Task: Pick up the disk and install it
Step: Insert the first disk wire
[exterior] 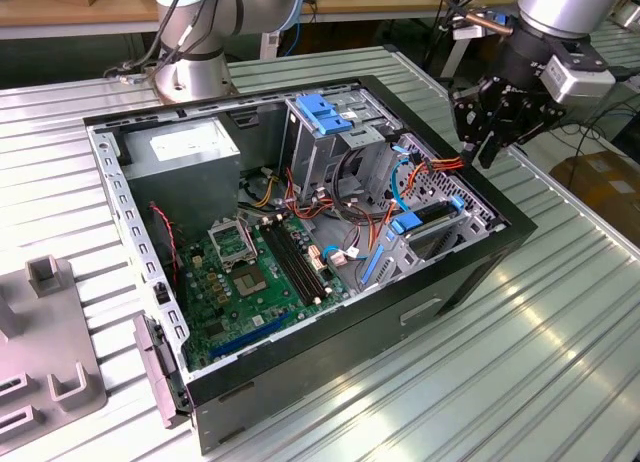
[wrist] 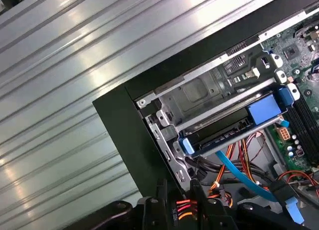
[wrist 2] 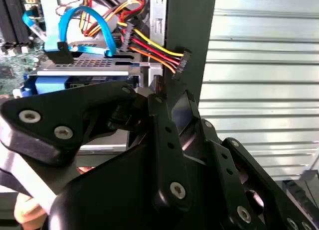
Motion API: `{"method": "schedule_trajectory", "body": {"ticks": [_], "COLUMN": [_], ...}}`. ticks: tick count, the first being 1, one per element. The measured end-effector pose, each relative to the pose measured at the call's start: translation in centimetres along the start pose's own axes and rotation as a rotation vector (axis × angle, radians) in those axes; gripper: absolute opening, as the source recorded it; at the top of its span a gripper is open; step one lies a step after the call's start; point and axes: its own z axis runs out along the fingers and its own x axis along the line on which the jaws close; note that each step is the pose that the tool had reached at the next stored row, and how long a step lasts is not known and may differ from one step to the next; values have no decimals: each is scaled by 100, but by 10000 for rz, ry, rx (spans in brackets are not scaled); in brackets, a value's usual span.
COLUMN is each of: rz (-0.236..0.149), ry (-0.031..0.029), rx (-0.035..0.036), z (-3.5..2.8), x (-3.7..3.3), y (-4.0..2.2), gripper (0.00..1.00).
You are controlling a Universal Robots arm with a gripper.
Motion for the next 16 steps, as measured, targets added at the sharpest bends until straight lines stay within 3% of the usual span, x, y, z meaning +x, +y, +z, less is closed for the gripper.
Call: {"method": "schedule_trajectory", "body": {"ticks": [1, 13, 16], "rz": [88, 102, 111], "ry": [269, 271, 271], "rx": [136, 132, 131], "z": [21, 49, 61], "x": [-15, -50, -72], "y": [-20, -82, -136], "gripper": [33, 33, 33]}}
